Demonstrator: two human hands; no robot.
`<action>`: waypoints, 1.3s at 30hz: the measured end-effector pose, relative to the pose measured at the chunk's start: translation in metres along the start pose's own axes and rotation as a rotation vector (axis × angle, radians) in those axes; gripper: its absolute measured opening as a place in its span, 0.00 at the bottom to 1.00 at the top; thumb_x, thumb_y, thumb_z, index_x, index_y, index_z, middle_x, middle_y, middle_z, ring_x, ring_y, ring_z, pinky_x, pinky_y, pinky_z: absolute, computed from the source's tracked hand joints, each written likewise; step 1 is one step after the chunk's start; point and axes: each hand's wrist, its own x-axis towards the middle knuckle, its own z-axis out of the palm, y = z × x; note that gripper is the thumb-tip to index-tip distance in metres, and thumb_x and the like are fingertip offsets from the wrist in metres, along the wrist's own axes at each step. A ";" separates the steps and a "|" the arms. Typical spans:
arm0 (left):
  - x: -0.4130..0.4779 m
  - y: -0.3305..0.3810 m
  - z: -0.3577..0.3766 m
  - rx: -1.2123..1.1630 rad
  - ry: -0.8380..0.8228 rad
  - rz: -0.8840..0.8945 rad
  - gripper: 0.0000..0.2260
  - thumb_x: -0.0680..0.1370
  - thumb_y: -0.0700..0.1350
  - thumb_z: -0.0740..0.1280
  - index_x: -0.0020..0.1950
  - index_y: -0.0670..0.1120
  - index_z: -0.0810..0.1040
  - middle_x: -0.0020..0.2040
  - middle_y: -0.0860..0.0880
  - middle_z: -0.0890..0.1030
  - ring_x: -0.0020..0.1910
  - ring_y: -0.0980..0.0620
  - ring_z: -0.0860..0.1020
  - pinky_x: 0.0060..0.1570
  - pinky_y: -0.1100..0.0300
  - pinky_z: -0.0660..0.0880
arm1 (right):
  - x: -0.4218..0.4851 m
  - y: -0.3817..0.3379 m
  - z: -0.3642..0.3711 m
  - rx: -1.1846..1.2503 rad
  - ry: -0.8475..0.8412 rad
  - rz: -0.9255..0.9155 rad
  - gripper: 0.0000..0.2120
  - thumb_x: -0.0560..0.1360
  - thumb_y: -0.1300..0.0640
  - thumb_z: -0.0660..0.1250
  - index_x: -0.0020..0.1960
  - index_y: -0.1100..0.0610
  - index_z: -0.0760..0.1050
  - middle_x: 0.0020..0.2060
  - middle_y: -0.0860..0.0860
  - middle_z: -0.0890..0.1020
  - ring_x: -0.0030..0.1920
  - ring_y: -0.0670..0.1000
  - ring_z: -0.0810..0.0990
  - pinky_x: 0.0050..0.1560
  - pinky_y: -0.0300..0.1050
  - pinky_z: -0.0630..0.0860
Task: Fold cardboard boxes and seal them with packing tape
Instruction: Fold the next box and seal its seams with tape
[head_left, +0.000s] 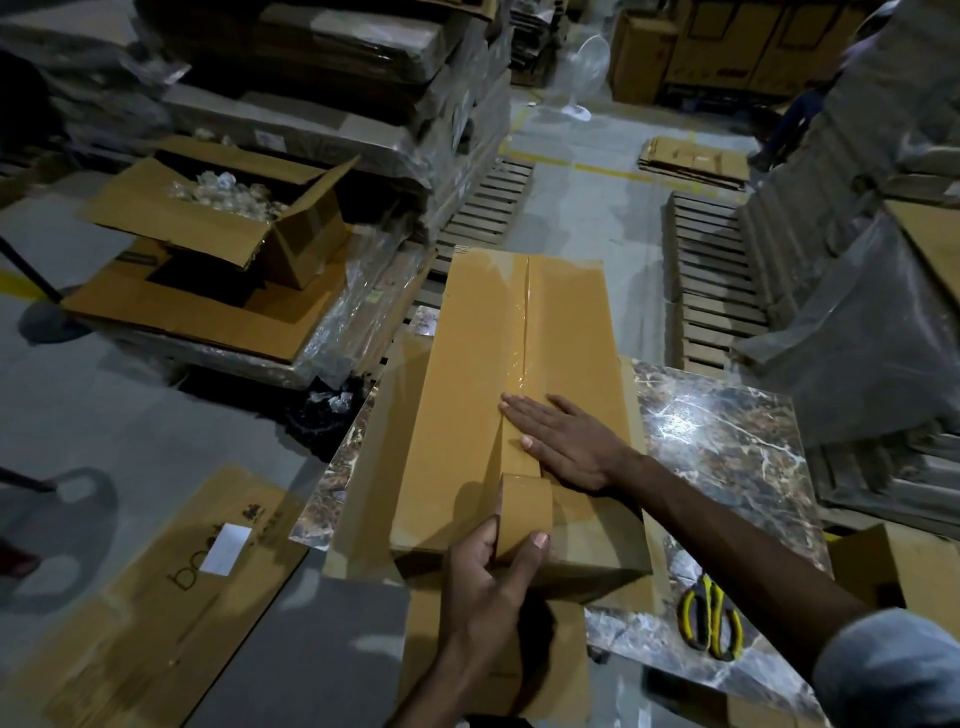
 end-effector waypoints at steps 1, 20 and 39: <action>-0.002 0.003 0.001 -0.015 -0.005 -0.025 0.08 0.79 0.50 0.74 0.51 0.45 0.86 0.46 0.48 0.88 0.50 0.49 0.86 0.54 0.54 0.80 | 0.000 0.000 0.001 -0.007 0.001 -0.003 0.35 0.82 0.33 0.30 0.84 0.47 0.41 0.83 0.44 0.44 0.81 0.39 0.40 0.82 0.54 0.40; -0.048 -0.034 0.006 -0.035 0.004 -0.306 0.09 0.82 0.53 0.67 0.53 0.50 0.84 0.42 0.50 0.89 0.48 0.52 0.87 0.60 0.52 0.79 | -0.001 0.001 0.004 -0.065 0.002 -0.025 0.34 0.83 0.35 0.32 0.84 0.49 0.41 0.84 0.46 0.45 0.82 0.41 0.42 0.82 0.51 0.39; -0.010 -0.072 0.006 0.158 -0.033 -0.306 0.29 0.70 0.78 0.60 0.61 0.62 0.77 0.51 0.54 0.87 0.56 0.53 0.82 0.66 0.45 0.73 | -0.045 -0.050 0.019 -0.137 -0.084 -0.149 0.32 0.86 0.39 0.40 0.84 0.52 0.34 0.83 0.49 0.40 0.82 0.45 0.38 0.82 0.55 0.37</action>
